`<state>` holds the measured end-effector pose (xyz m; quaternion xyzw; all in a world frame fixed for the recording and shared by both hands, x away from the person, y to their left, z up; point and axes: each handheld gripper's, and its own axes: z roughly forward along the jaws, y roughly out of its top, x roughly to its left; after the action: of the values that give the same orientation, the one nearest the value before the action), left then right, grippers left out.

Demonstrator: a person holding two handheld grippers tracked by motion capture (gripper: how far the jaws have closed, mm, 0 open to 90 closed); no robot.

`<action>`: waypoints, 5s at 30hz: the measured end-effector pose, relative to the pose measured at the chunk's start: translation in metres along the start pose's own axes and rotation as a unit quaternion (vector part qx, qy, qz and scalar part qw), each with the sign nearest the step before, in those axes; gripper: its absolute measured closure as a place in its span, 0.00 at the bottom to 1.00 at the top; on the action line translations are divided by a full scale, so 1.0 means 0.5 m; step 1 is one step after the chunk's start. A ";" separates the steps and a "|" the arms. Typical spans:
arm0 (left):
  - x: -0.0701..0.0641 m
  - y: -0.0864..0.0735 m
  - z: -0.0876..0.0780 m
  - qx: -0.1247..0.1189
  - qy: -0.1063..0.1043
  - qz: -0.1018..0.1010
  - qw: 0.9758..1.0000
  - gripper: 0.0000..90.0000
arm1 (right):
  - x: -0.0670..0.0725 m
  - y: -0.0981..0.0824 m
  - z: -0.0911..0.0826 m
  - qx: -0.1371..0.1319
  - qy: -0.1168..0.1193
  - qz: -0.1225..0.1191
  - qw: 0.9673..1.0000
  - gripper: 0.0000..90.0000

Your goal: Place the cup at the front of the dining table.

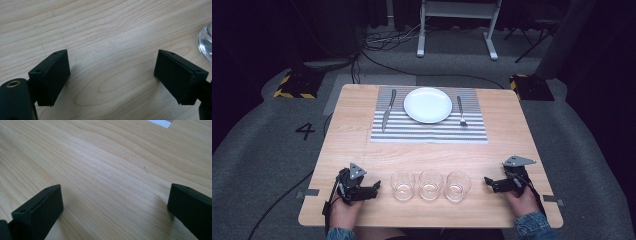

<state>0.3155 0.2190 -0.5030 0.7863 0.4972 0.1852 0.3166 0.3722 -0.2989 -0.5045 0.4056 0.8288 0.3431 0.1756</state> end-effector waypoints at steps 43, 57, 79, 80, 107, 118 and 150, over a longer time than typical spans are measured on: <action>0.009 0.012 -0.049 0.001 -0.065 0.020 0.998 0.20 | 0.000 0.000 0.000 0.000 -0.005 0.006 1.000 0.00; -0.017 0.040 -0.101 0.007 -0.098 0.052 0.994 0.20 | 0.001 0.000 0.000 -0.001 -0.005 0.006 1.000 0.00; -0.069 0.066 -0.136 -0.028 -0.166 0.084 0.982 0.17 | 0.001 0.000 0.001 0.000 -0.005 0.005 1.000 0.00; -0.072 0.067 -0.135 -0.033 -0.172 0.081 0.981 0.17 | 0.001 0.000 0.001 0.000 -0.005 0.005 1.000 0.00; -0.156 0.068 -0.020 -0.126 -0.170 0.051 0.976 0.02 | 0.003 0.000 0.001 -0.001 -0.009 0.005 1.000 0.00; -0.167 0.058 0.007 -0.124 -0.179 0.061 0.974 0.17 | 0.006 0.000 0.000 -0.001 -0.010 0.007 1.000 0.01; -0.130 0.128 -0.049 -0.105 -0.149 0.072 0.981 0.20 | 0.012 0.001 0.001 -0.003 -0.019 0.015 1.000 0.01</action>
<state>0.3147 0.1488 -0.4399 0.8010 0.3643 0.1394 0.4543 0.3690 -0.2938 -0.5048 0.4239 0.8183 0.3403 0.1869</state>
